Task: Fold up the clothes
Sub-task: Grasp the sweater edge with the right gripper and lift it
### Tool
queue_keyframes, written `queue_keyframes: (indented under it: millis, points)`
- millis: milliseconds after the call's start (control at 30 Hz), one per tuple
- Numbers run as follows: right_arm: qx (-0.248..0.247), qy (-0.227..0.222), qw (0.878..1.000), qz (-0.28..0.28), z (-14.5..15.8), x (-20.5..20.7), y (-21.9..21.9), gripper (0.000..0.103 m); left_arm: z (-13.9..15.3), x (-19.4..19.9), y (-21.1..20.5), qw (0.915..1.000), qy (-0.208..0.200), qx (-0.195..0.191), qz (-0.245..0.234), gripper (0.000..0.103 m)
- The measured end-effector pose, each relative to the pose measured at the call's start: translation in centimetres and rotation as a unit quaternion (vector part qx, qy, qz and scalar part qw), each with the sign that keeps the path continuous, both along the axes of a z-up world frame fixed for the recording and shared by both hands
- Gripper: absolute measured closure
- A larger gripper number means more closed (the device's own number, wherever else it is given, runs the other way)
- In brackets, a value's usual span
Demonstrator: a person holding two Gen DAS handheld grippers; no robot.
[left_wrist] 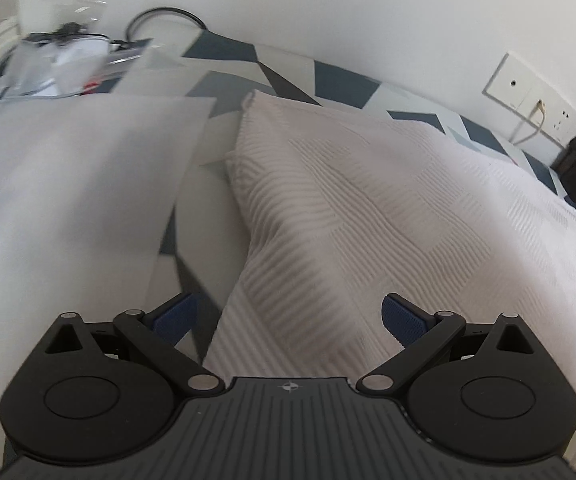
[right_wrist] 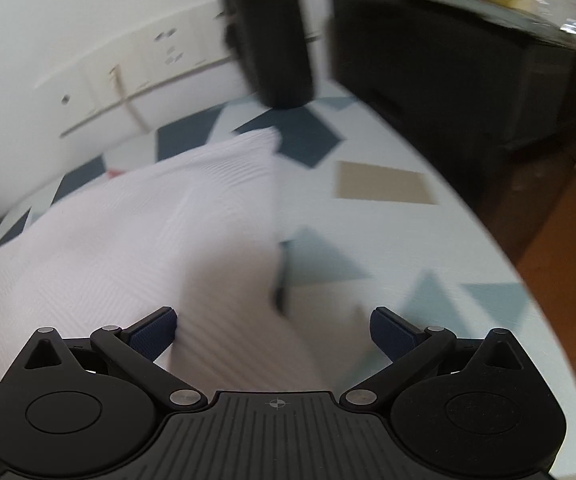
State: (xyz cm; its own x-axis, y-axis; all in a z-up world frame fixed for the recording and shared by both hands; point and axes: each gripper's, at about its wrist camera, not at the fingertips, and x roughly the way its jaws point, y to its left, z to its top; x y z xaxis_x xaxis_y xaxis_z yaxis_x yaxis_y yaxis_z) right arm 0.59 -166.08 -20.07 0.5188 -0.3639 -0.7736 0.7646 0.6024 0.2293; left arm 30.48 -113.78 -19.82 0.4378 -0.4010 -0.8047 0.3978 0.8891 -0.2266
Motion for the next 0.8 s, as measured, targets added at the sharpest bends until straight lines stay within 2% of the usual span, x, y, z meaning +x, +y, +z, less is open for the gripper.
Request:
queue_keyframes:
  millis: [167, 300, 367, 400, 433, 467, 533, 567, 633, 800]
  points:
    - [0.033, -0.040, 0.998, -0.026, 0.7, -5.2, -0.2, 0.001, 2.3, -4.3, 0.4, 0.9996, -0.018, -0.019, 0.014, 0.003]
    - [0.081, -0.061, 0.995, -0.016, -0.3, -8.4, 1.5, 0.002, 2.7, -8.0, -0.1, 0.9994, -0.021, -0.018, 0.022, 0.003]
    - [0.101, -0.068, 0.992, 0.007, -1.1, -9.1, 2.7, 0.014, 2.6, -9.9, -0.5, 0.9992, -0.029, -0.012, 0.025, 0.004]
    - [0.108, -0.069, 0.992, 0.021, -1.5, -9.1, 3.3, 0.033, 2.6, -10.8, -0.8, 0.9991, -0.034, -0.008, 0.024, 0.010]
    - [0.111, -0.071, 0.991, 0.030, -1.7, -9.0, 3.6, 0.045, 2.6, -11.4, -1.1, 0.9991, -0.036, -0.006, 0.021, 0.016]
    - [0.113, -0.076, 0.990, 0.036, -1.8, -8.9, 3.9, 0.049, 2.5, -12.0, -1.4, 0.9992, -0.036, -0.004, 0.018, 0.017]
    - [0.121, -0.096, 0.988, 0.029, -1.6, -9.2, 3.7, 0.076, 2.4, -12.9, -2.1, 0.9993, -0.037, 0.000, 0.010, 0.017]
    - [0.124, -0.108, 0.986, 0.024, -1.4, -9.4, 3.5, 0.077, 2.3, -13.2, -2.4, 0.9992, -0.039, 0.003, 0.005, 0.017]
    - [0.128, -0.129, 0.983, 0.013, -1.0, -10.0, 3.0, 0.091, 1.8, -13.7, -3.2, 0.9992, -0.038, 0.013, -0.006, 0.017]
    - [0.136, -0.146, 0.980, -0.016, -1.2, -12.8, 1.4, 0.097, -0.2, -13.7, -4.4, 0.9986, -0.022, 0.048, 0.004, 0.017]
